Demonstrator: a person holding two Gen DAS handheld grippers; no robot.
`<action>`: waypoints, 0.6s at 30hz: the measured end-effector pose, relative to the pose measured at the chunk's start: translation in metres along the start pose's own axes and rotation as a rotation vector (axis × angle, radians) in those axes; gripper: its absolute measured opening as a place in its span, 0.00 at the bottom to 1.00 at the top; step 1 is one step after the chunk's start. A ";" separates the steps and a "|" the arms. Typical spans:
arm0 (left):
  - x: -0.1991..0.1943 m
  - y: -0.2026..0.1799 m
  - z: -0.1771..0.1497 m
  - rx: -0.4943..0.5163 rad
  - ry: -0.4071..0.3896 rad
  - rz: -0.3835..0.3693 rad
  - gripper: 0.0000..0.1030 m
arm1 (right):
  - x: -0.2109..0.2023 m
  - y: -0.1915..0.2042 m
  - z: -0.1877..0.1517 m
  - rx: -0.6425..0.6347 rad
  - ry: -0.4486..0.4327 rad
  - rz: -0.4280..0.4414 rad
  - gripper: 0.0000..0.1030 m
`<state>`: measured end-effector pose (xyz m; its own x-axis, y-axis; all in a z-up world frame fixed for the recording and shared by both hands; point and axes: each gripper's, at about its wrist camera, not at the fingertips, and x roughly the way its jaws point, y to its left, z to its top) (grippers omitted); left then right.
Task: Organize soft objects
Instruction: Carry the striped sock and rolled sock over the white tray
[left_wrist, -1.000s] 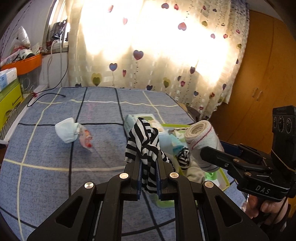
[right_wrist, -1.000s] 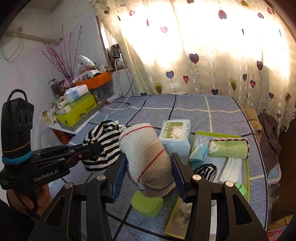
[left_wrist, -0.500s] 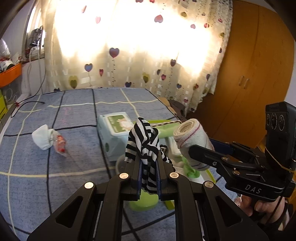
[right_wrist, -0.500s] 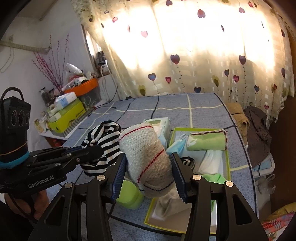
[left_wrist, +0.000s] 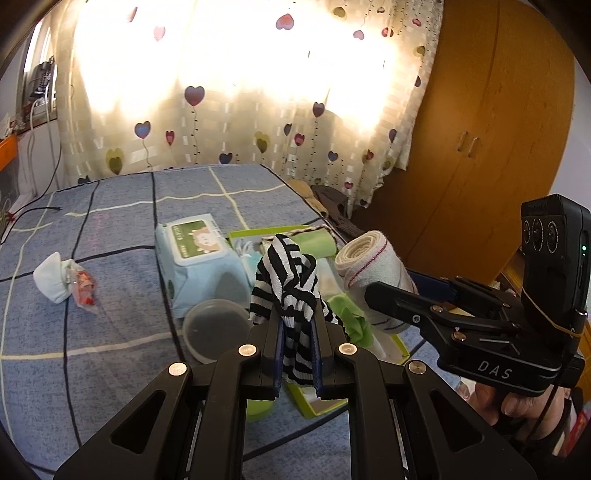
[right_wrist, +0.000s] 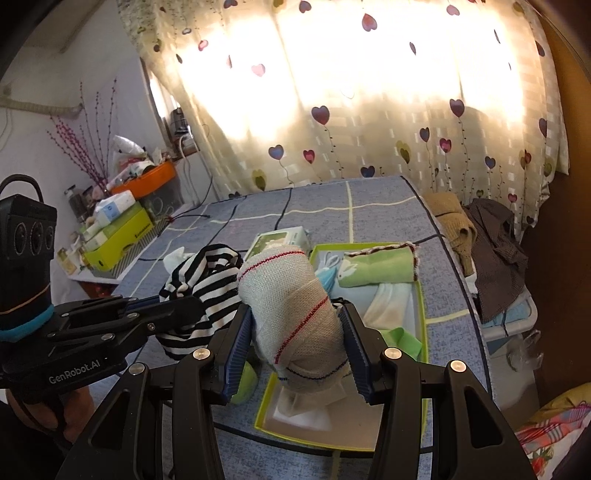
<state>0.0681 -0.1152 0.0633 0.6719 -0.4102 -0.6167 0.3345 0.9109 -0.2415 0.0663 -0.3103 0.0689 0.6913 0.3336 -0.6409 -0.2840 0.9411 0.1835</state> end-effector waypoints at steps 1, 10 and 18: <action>0.001 -0.001 0.000 0.002 0.002 -0.003 0.12 | -0.001 -0.003 0.000 0.005 -0.002 -0.006 0.46; 0.022 -0.018 -0.011 0.038 0.062 -0.046 0.12 | -0.007 -0.028 -0.010 0.042 0.010 -0.063 0.46; 0.043 -0.033 -0.026 0.066 0.135 -0.093 0.12 | -0.001 -0.044 -0.029 0.068 0.059 -0.100 0.46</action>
<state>0.0693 -0.1617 0.0253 0.5426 -0.4793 -0.6899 0.4372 0.8624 -0.2552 0.0589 -0.3538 0.0403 0.6734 0.2357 -0.7007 -0.1681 0.9718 0.1653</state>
